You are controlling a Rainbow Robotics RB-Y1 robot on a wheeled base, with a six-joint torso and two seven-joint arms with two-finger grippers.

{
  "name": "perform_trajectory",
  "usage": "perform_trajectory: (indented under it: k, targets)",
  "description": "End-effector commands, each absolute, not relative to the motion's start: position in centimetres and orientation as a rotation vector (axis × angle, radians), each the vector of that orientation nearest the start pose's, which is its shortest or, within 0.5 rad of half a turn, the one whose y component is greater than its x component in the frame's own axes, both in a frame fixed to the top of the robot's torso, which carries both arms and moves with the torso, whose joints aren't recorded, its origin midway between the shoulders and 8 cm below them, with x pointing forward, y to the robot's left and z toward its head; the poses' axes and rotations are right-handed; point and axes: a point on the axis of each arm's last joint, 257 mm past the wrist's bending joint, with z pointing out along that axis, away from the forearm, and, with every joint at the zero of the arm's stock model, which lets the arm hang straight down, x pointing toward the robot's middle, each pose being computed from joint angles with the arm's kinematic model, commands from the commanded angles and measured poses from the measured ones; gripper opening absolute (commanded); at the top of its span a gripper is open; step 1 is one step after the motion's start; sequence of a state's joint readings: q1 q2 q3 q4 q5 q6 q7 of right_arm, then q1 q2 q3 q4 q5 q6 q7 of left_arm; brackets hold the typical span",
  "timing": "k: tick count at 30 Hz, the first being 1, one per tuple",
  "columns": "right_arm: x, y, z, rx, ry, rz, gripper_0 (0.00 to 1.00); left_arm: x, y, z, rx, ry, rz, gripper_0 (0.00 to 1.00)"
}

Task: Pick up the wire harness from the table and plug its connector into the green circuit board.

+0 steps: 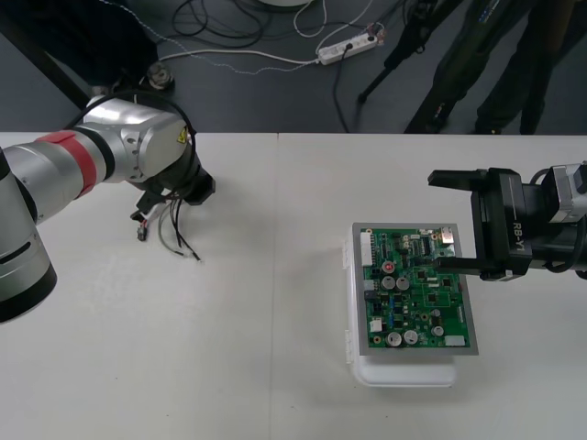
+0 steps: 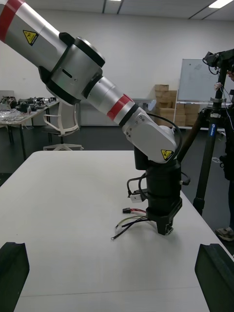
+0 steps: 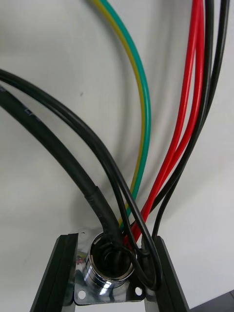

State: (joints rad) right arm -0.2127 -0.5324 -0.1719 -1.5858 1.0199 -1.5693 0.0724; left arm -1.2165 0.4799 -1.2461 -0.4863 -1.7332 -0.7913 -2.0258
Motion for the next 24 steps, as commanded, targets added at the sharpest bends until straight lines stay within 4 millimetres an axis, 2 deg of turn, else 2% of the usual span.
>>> perform_trajectory:
  k: [1,13,24]
  targets:
    - [35.1,-13.6,-7.2,-1.329,0.934,0.91,1.0,61.9,21.7,-29.4,-2.81,1.029,-0.69,0.0]
    - [35.2,-13.6,-7.2,-1.327,0.935,0.91,1.0,60.1,21.4,-27.1,-2.882,1.066,-0.663,0.0]
    - [35.2,-13.6,-7.2,-1.329,0.933,0.908,1.0,58.3,21.2,-24.1,-3.026,1.011,-0.605,0.0]
